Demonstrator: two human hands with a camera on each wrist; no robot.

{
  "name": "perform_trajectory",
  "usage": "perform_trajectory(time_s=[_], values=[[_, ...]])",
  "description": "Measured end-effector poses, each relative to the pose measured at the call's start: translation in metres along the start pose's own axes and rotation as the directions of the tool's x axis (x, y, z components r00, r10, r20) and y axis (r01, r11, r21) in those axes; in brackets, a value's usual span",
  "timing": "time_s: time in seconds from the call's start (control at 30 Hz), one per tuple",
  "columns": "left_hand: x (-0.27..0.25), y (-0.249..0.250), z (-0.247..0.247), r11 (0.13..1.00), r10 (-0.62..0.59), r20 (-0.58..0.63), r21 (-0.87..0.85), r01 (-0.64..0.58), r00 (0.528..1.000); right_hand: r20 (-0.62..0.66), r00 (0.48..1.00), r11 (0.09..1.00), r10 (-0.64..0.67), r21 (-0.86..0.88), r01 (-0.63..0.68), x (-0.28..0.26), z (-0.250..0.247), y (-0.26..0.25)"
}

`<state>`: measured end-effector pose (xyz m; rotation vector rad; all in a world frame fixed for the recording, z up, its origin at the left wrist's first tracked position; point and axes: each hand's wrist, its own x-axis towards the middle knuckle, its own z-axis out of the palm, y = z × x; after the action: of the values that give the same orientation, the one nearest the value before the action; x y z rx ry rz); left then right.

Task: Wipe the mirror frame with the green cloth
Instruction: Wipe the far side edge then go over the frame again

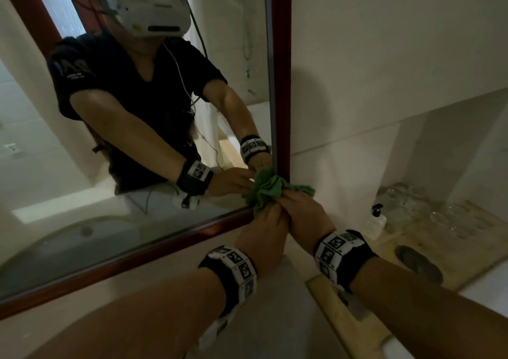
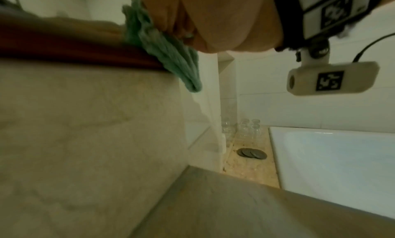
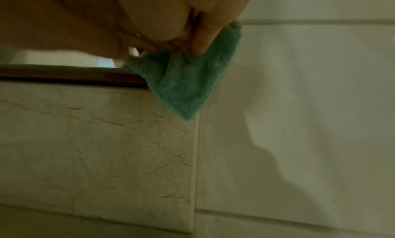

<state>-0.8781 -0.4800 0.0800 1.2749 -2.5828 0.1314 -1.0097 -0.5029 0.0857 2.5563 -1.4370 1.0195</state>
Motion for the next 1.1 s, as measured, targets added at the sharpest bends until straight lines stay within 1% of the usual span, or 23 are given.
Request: perform_trajectory(time_s=[0.03,0.07,0.1,0.13,0.17,0.2,0.27,0.3,0.33,0.37,0.43,0.47,0.6,0.67,0.73,0.8,0.87,0.93,0.97,1.03,1.07,1.1], values=[[-0.003,0.006,0.005,0.998,-0.048,-0.013,-0.039,0.048,0.999,0.019,1.000,0.999,0.018,0.031,-0.019,-0.002,-0.001,-0.003],[-0.003,0.010,0.009,0.994,-0.084,-0.056,-0.078,0.080,0.995,0.013,0.999,0.997,0.038,0.073,-0.038,-0.003,-0.003,-0.005],[-0.001,0.013,0.012,0.989,-0.112,-0.109,-0.104,0.101,0.988,-0.027,0.994,0.986,0.103,0.135,-0.098,-0.002,-0.008,-0.006],[0.003,0.017,0.011,0.988,-0.127,-0.159,-0.109,0.110,0.979,-0.029,0.978,0.962,0.208,0.185,-0.199,-0.002,-0.013,-0.005],[0.009,0.018,0.009,0.989,-0.131,-0.197,-0.099,0.113,0.972,-0.019,0.949,0.928,0.316,0.216,-0.304,-0.002,-0.018,-0.003],[0.015,0.018,0.008,0.989,-0.135,-0.216,-0.083,0.119,0.967,-0.033,0.916,0.893,0.401,0.236,-0.382,-0.002,-0.022,-0.001],[0.026,0.018,0.004,0.989,-0.146,-0.236,-0.060,0.135,0.961,-0.162,0.838,0.834,0.521,0.307,-0.459,-0.001,-0.028,0.000],[0.029,0.016,0.004,0.989,-0.145,-0.229,-0.040,0.140,0.962,-0.218,0.801,0.813,0.557,0.339,-0.473,0.000,-0.027,-0.002],[0.029,0.014,0.006,0.991,-0.133,-0.217,-0.016,0.133,0.967,-0.234,0.788,0.808,0.569,0.339,-0.483,0.002,-0.026,-0.005],[0.029,0.011,0.008,0.993,-0.116,-0.201,0.005,0.119,0.973,-0.212,0.798,0.814,0.564,0.304,-0.495,0.004,-0.022,-0.007],[0.026,0.005,0.012,0.997,-0.062,-0.170,0.035,0.069,0.984,-0.126,0.816,0.817,0.564,0.231,-0.529,0.004,-0.013,-0.011],[0.023,0.001,0.013,0.997,-0.040,-0.166,0.053,0.049,0.985,-0.107,0.810,0.806,0.577,0.232,-0.544,0.005,-0.011,-0.013],[0.011,-0.016,0.006,0.986,0.051,-0.138,0.162,-0.028,0.989,-0.114,0.733,0.721,0.671,0.333,-0.608,0.001,0.005,-0.024],[0.002,-0.025,0.004,0.973,0.108,-0.135,0.217,-0.077,0.985,-0.118,0.731,0.717,0.672,0.353,-0.602,-0.002,0.012,-0.033],[-0.008,-0.033,-0.002,0.964,0.153,-0.138,0.238,-0.118,0.979,-0.122,0.752,0.727,0.648,0.395,-0.562,-0.005,0.019,-0.044],[-0.018,-0.042,-0.007,0.952,0.168,-0.124,0.278,-0.129,0.978,-0.114,0.767,0.726,0.631,0.434,-0.533,-0.006,0.027,-0.053],[-0.033,-0.052,-0.012,0.943,0.147,-0.088,0.312,-0.113,0.985,-0.095,0.764,0.708,0.638,0.461,-0.534,-0.006,0.034,-0.065],[-0.053,-0.064,-0.018,0.953,0.097,-0.072,0.296,-0.071,0.993,-0.056,0.759,0.679,0.648,0.494,-0.543,-0.004,0.040,-0.081],[-0.066,-0.072,-0.022,0.962,0.059,-0.083,0.272,-0.034,0.995,-0.022,0.767,0.669,0.641,0.505,-0.545,-0.003,0.043,-0.091],[-0.097,-0.089,-0.030,0.966,0.011,-0.128,0.258,0.023,0.992,0.055,0.809,0.693,0.585,0.484,-0.535,-0.002,0.050,-0.112],[-0.113,-0.098,-0.033,0.954,0.025,-0.148,0.299,0.020,0.989,0.084,0.827,0.710,0.556,0.468,-0.525,-0.002,0.054,-0.121],[-0.127,-0.107,-0.034,0.940,0.055,-0.149,0.342,-0.001,0.987,0.108,0.828,0.712,0.550,0.458,-0.532,-0.002,0.056,-0.129]])
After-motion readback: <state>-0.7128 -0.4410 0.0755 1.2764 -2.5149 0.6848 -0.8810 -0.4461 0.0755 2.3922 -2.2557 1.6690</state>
